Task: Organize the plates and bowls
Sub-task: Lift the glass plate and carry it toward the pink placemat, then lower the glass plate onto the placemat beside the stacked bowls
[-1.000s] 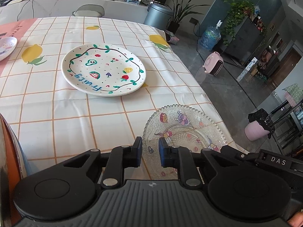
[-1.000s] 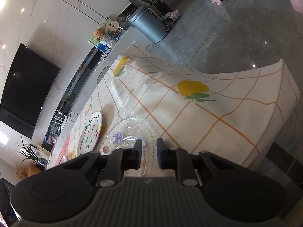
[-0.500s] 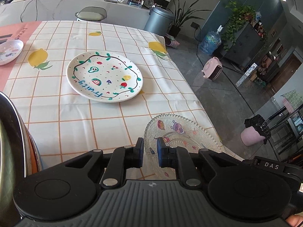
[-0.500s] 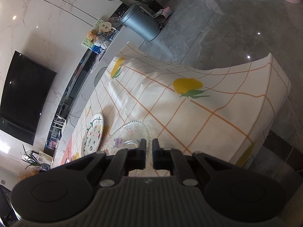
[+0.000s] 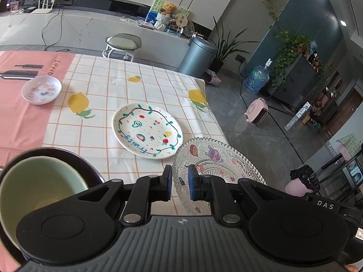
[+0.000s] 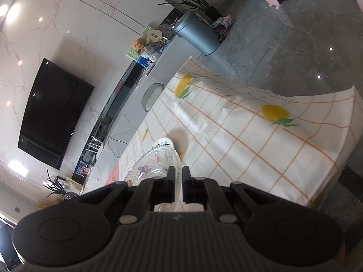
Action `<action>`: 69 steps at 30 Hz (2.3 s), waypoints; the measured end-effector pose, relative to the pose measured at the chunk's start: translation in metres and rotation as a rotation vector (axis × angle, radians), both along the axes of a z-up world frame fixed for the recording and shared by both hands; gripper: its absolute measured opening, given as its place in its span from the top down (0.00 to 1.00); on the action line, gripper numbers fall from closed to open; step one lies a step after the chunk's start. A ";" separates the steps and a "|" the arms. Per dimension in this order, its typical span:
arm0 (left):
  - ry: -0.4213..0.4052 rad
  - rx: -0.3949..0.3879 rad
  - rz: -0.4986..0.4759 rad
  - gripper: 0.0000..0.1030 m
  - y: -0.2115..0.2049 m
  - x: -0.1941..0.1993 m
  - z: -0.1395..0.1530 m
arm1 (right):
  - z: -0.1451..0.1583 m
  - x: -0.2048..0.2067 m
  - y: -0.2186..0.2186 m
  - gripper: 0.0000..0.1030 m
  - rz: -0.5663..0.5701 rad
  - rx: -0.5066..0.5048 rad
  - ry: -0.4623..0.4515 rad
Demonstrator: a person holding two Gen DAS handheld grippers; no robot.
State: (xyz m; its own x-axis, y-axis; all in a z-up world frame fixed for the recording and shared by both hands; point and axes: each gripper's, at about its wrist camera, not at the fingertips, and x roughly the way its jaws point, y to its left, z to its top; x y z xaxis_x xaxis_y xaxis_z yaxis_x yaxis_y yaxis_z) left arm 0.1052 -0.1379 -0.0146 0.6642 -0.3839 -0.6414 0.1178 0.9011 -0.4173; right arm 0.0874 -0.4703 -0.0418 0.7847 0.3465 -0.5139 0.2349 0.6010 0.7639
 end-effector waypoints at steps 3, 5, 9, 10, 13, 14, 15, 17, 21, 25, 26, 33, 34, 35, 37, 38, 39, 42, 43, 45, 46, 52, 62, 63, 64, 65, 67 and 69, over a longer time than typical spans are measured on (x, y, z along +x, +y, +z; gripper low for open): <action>-0.007 -0.021 0.048 0.85 0.028 -0.006 0.010 | 0.017 0.003 0.021 0.97 0.035 0.000 -0.029; -0.011 -0.037 0.081 0.85 0.048 -0.010 0.016 | 0.026 0.005 0.036 0.97 0.062 0.005 -0.044; -0.040 -0.052 0.160 0.85 0.092 -0.023 0.026 | 0.044 0.011 0.079 0.97 0.137 0.008 -0.071; -0.045 -0.058 0.179 0.85 0.103 -0.027 0.029 | 0.048 0.012 0.089 0.97 0.154 0.008 -0.077; -0.048 -0.071 0.245 0.85 0.137 -0.036 0.032 | 0.056 0.014 0.126 0.97 0.213 0.002 -0.093; -0.051 -0.071 0.270 0.85 0.149 -0.041 0.033 | 0.058 0.015 0.139 0.97 0.237 0.003 -0.094; -0.052 -0.072 0.293 0.85 0.160 -0.044 0.032 | 0.059 0.016 0.151 0.97 0.259 0.003 -0.093; -0.047 -0.077 0.332 0.85 0.180 -0.048 0.030 | 0.060 0.019 0.176 0.97 0.301 0.004 -0.086; -0.033 -0.087 0.403 0.85 0.217 -0.058 0.023 | 0.061 0.021 0.220 0.96 0.372 -0.014 -0.079; -0.019 -0.084 0.441 0.85 0.242 -0.066 0.013 | 0.058 0.021 0.259 0.96 0.425 -0.055 -0.063; -0.013 -0.090 0.449 0.85 0.248 -0.067 0.010 | 0.056 0.021 0.268 0.96 0.434 -0.074 -0.055; 0.055 -0.092 0.490 0.85 0.281 -0.077 -0.017 | 0.035 0.021 0.305 0.96 0.482 -0.115 0.014; 0.061 -0.095 0.496 0.85 0.284 -0.077 -0.020 | 0.033 0.021 0.310 0.96 0.487 -0.125 0.016; 0.066 -0.099 0.501 0.85 0.288 -0.079 -0.023 | 0.032 0.022 0.314 0.96 0.493 -0.136 0.020; 0.077 -0.107 0.511 0.85 0.295 -0.080 -0.028 | 0.031 0.023 0.322 0.96 0.507 -0.154 0.021; 0.080 -0.108 0.514 0.85 0.297 -0.080 -0.030 | 0.030 0.023 0.326 0.96 0.515 -0.166 0.020; 0.083 -0.111 0.517 0.85 0.301 -0.081 -0.033 | 0.030 0.024 0.330 0.96 0.521 -0.178 0.019; 0.095 -0.113 0.527 0.85 0.308 -0.081 -0.040 | 0.028 0.024 0.342 0.96 0.537 -0.217 0.022; 0.099 -0.111 0.528 0.85 0.310 -0.081 -0.042 | 0.027 0.025 0.345 0.96 0.541 -0.227 0.024; 0.109 -0.108 0.527 0.85 0.312 -0.080 -0.048 | 0.023 0.026 0.351 0.96 0.550 -0.249 0.032; 0.115 -0.113 0.527 0.85 0.314 -0.080 -0.051 | 0.021 0.026 0.354 0.96 0.552 -0.258 0.037; 0.144 -0.120 0.539 0.84 0.320 -0.079 -0.064 | 0.017 0.026 0.369 0.95 0.574 -0.336 0.030; 0.170 -0.094 0.552 0.84 0.327 -0.075 -0.075 | 0.005 0.030 0.396 0.94 0.608 -0.452 0.036; 0.178 -0.095 0.554 0.84 0.327 -0.074 -0.078 | 0.004 0.030 0.399 0.94 0.611 -0.471 0.033; 0.183 -0.095 0.556 0.84 0.328 -0.073 -0.080 | 0.003 0.030 0.402 0.94 0.613 -0.486 0.032; 0.188 -0.094 0.557 0.84 0.328 -0.073 -0.082 | 0.002 0.030 0.405 0.94 0.616 -0.504 0.030; 0.188 -0.092 0.559 0.83 0.329 -0.072 -0.084 | 0.000 0.032 0.411 0.93 0.622 -0.532 0.026; 0.182 -0.075 0.555 0.84 0.328 -0.071 -0.084 | -0.003 0.033 0.416 0.92 0.629 -0.562 0.018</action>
